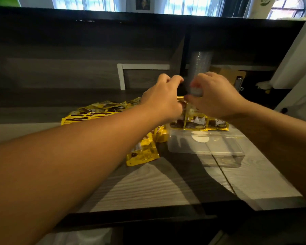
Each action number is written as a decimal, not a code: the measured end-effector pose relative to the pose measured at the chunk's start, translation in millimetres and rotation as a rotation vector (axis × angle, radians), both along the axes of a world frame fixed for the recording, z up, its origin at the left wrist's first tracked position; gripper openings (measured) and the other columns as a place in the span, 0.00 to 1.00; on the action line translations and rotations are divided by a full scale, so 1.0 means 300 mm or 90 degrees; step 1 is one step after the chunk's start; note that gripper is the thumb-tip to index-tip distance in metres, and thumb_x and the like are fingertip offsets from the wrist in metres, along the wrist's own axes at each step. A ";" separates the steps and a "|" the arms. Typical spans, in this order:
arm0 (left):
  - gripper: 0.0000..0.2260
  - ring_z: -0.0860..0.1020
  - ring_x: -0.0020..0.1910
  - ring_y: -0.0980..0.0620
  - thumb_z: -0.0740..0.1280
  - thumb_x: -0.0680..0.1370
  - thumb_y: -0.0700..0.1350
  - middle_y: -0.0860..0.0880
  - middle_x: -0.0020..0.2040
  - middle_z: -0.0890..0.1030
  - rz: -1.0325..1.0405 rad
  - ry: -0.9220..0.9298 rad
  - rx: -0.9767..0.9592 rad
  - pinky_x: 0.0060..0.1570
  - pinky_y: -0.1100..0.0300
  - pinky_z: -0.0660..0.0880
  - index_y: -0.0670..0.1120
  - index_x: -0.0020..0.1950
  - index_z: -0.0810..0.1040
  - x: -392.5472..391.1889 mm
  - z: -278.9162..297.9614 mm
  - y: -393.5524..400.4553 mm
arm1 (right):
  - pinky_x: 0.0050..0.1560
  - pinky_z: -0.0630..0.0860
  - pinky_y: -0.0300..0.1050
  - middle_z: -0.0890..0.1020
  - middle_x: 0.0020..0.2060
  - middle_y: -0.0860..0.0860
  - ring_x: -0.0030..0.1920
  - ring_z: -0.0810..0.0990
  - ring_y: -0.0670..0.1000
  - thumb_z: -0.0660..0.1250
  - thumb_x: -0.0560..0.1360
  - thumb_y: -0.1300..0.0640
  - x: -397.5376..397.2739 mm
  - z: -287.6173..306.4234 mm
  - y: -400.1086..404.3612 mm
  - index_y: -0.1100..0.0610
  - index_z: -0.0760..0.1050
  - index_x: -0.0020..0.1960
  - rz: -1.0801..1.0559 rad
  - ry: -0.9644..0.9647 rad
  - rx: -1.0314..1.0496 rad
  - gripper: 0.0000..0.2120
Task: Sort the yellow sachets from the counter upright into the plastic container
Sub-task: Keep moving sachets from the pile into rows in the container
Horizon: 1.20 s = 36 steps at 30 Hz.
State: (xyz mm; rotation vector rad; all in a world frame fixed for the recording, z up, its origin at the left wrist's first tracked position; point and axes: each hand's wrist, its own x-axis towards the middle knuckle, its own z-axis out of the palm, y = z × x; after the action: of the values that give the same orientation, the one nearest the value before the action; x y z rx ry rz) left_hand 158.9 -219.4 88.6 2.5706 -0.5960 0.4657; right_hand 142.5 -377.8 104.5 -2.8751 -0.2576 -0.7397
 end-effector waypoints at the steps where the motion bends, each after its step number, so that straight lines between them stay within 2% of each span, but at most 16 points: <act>1: 0.33 0.74 0.61 0.47 0.71 0.74 0.43 0.49 0.72 0.63 0.003 -0.020 -0.010 0.55 0.50 0.78 0.56 0.75 0.61 -0.027 -0.004 0.037 | 0.50 0.70 0.42 0.76 0.56 0.51 0.56 0.74 0.52 0.69 0.75 0.48 -0.022 0.008 0.038 0.51 0.74 0.62 0.013 -0.010 0.009 0.17; 4: 0.34 0.73 0.63 0.46 0.73 0.73 0.41 0.49 0.73 0.63 0.045 -0.033 -0.040 0.54 0.54 0.78 0.55 0.74 0.63 -0.099 -0.034 0.169 | 0.56 0.72 0.42 0.66 0.70 0.53 0.62 0.74 0.54 0.70 0.76 0.51 -0.100 0.009 0.192 0.52 0.75 0.62 0.055 -0.029 0.050 0.16; 7: 0.32 0.73 0.62 0.47 0.73 0.73 0.41 0.49 0.72 0.63 0.110 -0.007 -0.068 0.51 0.55 0.76 0.55 0.73 0.64 -0.170 -0.073 0.310 | 0.59 0.75 0.46 0.58 0.75 0.52 0.63 0.74 0.55 0.69 0.76 0.52 -0.158 -0.018 0.350 0.49 0.73 0.64 0.094 -0.008 0.058 0.17; 10: 0.25 0.72 0.64 0.47 0.70 0.75 0.45 0.50 0.69 0.67 0.204 0.016 -0.029 0.56 0.48 0.76 0.56 0.71 0.69 -0.245 -0.110 0.450 | 0.57 0.74 0.47 0.67 0.70 0.50 0.64 0.73 0.54 0.67 0.76 0.51 -0.197 -0.065 0.464 0.47 0.69 0.69 0.121 0.114 0.015 0.22; 12: 0.21 0.70 0.65 0.46 0.68 0.75 0.50 0.50 0.67 0.70 0.269 0.027 0.043 0.61 0.45 0.72 0.57 0.68 0.71 -0.295 -0.141 0.542 | 0.58 0.73 0.50 0.71 0.66 0.49 0.64 0.72 0.54 0.67 0.76 0.48 -0.227 -0.111 0.513 0.47 0.69 0.70 0.124 0.191 -0.012 0.23; 15: 0.23 0.66 0.69 0.44 0.66 0.74 0.57 0.51 0.69 0.70 0.355 0.105 0.128 0.65 0.39 0.68 0.59 0.69 0.70 -0.365 -0.226 0.665 | 0.64 0.69 0.61 0.67 0.71 0.49 0.72 0.64 0.58 0.65 0.75 0.39 -0.260 -0.192 0.547 0.43 0.65 0.71 0.079 0.268 -0.077 0.27; 17: 0.25 0.66 0.71 0.44 0.64 0.75 0.61 0.51 0.72 0.69 0.368 0.165 0.101 0.65 0.37 0.67 0.61 0.72 0.66 -0.397 -0.272 0.718 | 0.65 0.69 0.64 0.65 0.73 0.50 0.72 0.61 0.59 0.64 0.74 0.37 -0.271 -0.233 0.553 0.43 0.63 0.71 0.066 0.295 -0.078 0.28; 20: 0.27 0.71 0.66 0.44 0.66 0.76 0.60 0.49 0.71 0.70 0.341 0.152 0.015 0.63 0.42 0.72 0.59 0.74 0.65 -0.408 -0.286 0.733 | 0.64 0.70 0.63 0.66 0.71 0.52 0.71 0.61 0.59 0.66 0.76 0.42 -0.274 -0.269 0.555 0.41 0.64 0.70 0.057 0.273 -0.024 0.24; 24: 0.20 0.75 0.56 0.51 0.67 0.76 0.51 0.50 0.66 0.74 0.296 0.056 -0.083 0.51 0.52 0.75 0.55 0.69 0.74 -0.408 -0.279 0.712 | 0.63 0.71 0.63 0.68 0.69 0.53 0.70 0.65 0.60 0.63 0.78 0.53 -0.281 -0.294 0.549 0.42 0.70 0.66 0.082 0.215 0.010 0.17; 27: 0.14 0.72 0.52 0.57 0.64 0.79 0.45 0.52 0.63 0.75 0.266 -0.020 -0.221 0.44 0.67 0.67 0.53 0.63 0.80 -0.396 -0.287 0.702 | 0.67 0.69 0.62 0.66 0.73 0.54 0.73 0.63 0.61 0.63 0.78 0.55 -0.280 -0.301 0.533 0.46 0.79 0.55 0.098 0.202 0.030 0.10; 29: 0.12 0.71 0.54 0.60 0.62 0.80 0.43 0.53 0.62 0.75 0.250 -0.030 -0.309 0.43 0.75 0.63 0.53 0.58 0.82 -0.387 -0.278 0.688 | 0.70 0.66 0.60 0.63 0.75 0.54 0.74 0.61 0.60 0.61 0.80 0.56 -0.286 -0.305 0.529 0.47 0.80 0.50 0.093 0.184 0.069 0.10; 31: 0.10 0.72 0.54 0.59 0.62 0.81 0.45 0.53 0.60 0.75 0.234 -0.035 -0.338 0.42 0.76 0.63 0.53 0.56 0.83 -0.376 -0.261 0.669 | 0.70 0.65 0.58 0.65 0.75 0.51 0.74 0.62 0.56 0.60 0.79 0.53 -0.299 -0.309 0.529 0.47 0.78 0.52 0.094 0.146 0.113 0.08; 33: 0.08 0.73 0.54 0.57 0.65 0.80 0.48 0.53 0.60 0.73 0.218 -0.059 -0.320 0.43 0.74 0.64 0.52 0.57 0.81 -0.364 -0.239 0.644 | 0.69 0.66 0.58 0.64 0.75 0.49 0.74 0.62 0.53 0.65 0.76 0.52 -0.306 -0.313 0.527 0.45 0.74 0.56 0.095 0.120 0.125 0.09; 35: 0.11 0.73 0.53 0.55 0.69 0.77 0.46 0.53 0.60 0.71 0.195 -0.080 -0.288 0.43 0.71 0.68 0.52 0.60 0.77 -0.352 -0.220 0.607 | 0.66 0.70 0.58 0.64 0.74 0.48 0.72 0.63 0.54 0.68 0.74 0.59 -0.305 -0.319 0.522 0.44 0.72 0.57 0.103 0.078 0.151 0.15; 36: 0.14 0.74 0.53 0.55 0.69 0.76 0.43 0.52 0.61 0.71 0.178 -0.090 -0.276 0.43 0.71 0.69 0.52 0.61 0.76 -0.344 -0.216 0.586 | 0.64 0.73 0.54 0.66 0.72 0.48 0.71 0.65 0.53 0.68 0.72 0.64 -0.301 -0.322 0.521 0.45 0.72 0.57 0.121 0.041 0.182 0.19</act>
State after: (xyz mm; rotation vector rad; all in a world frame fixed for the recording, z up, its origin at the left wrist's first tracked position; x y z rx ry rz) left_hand 55.8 -43.6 23.8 2.2179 -0.1523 0.7805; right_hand 52.3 -221.5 7.8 -2.5564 -0.3762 -0.5940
